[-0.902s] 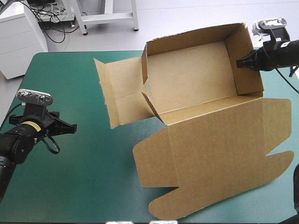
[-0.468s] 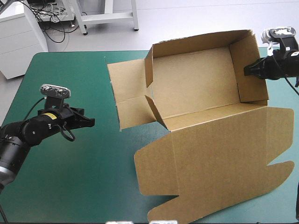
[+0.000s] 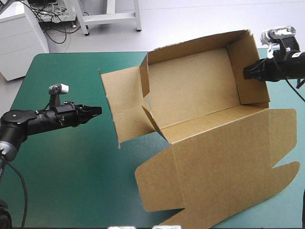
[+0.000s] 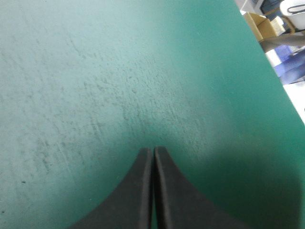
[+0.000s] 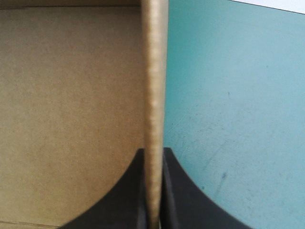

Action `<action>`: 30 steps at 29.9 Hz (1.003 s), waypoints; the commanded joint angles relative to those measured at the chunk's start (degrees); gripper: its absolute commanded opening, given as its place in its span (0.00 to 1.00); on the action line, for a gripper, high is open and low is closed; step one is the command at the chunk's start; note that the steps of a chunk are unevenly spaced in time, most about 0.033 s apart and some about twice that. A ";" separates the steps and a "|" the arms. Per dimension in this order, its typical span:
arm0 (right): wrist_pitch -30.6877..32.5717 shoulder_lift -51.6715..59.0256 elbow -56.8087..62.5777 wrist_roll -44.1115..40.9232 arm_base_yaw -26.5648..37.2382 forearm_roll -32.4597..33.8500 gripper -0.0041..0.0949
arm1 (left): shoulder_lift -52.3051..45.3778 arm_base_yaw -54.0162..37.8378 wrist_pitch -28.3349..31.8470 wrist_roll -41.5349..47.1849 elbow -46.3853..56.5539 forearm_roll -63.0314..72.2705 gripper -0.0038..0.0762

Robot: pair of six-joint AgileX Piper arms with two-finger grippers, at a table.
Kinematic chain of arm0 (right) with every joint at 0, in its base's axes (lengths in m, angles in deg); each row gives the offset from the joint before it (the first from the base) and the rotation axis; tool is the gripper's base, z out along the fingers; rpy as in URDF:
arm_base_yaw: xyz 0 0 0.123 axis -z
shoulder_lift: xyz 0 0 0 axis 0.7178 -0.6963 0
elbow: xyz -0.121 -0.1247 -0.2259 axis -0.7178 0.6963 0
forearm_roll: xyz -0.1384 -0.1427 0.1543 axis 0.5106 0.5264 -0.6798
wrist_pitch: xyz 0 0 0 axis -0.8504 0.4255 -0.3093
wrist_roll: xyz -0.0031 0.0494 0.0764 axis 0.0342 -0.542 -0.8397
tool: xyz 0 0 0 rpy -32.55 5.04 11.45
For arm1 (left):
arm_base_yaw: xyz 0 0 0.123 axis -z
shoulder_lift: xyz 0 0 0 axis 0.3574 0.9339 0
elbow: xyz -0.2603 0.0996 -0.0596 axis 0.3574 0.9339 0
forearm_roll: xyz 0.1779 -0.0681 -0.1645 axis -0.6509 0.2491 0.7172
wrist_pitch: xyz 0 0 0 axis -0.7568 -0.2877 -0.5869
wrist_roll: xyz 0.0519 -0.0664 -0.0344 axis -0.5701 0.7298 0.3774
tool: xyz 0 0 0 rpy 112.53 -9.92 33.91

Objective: Fold the box

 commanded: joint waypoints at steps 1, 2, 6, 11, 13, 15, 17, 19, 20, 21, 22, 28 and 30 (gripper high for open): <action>-0.35 2.25 -1.30 0.36 -2.24 -3.52 0.02 | 1.06 -1.21 -5.72 -1.30 -1.71 6.55 0.04; -1.00 2.25 -1.30 0.36 -2.86 -3.39 0.02 | 1.70 -1.09 -6.34 -1.54 -1.71 6.69 0.04; -3.83 2.25 -1.30 -1.39 -4.94 -2.55 0.02 | 4.82 -1.08 -13.62 -3.94 -1.71 11.30 0.04; -5.95 2.25 -1.30 -3.53 -7.05 0.94 0.02 | 6.41 -0.96 -17.24 -5.05 -1.71 16.18 0.19; -7.40 2.17 -1.21 -5.04 -8.19 3.42 0.02 | 6.41 -0.96 -17.24 -5.28 -1.71 15.81 0.31; -8.84 2.17 -0.85 -6.15 -9.41 4.62 0.02 | 6.41 -0.96 -17.24 -5.28 -1.71 15.72 0.43; -9.95 2.17 -0.26 -6.69 -10.47 4.85 0.02 | 6.41 -0.96 -17.24 -5.28 -1.71 15.96 0.50; -11.38 2.14 0.22 -7.08 -11.48 5.17 0.02 | 6.41 -0.96 -17.24 -5.28 -1.71 15.96 0.52; -12.39 2.14 0.39 -7.55 -11.88 5.27 0.02 | 6.41 -0.75 -17.24 -5.28 -1.71 15.84 0.52; -13.04 1.80 0.39 -8.28 -12.32 5.45 0.02 | 6.41 -0.39 -17.24 -5.28 -1.71 15.84 0.52; -13.68 1.67 0.39 -8.76 -12.45 5.45 0.02 | 6.41 0.06 -17.24 -5.28 -1.71 15.73 0.52; -16.03 0.51 0.39 -10.81 -14.46 8.82 0.02 | 5.91 3.37 -17.24 -7.52 -1.71 15.64 0.52; -16.28 0.18 0.39 -12.52 -15.47 12.63 0.02 | 5.63 3.92 -17.24 -8.28 -1.71 16.23 0.55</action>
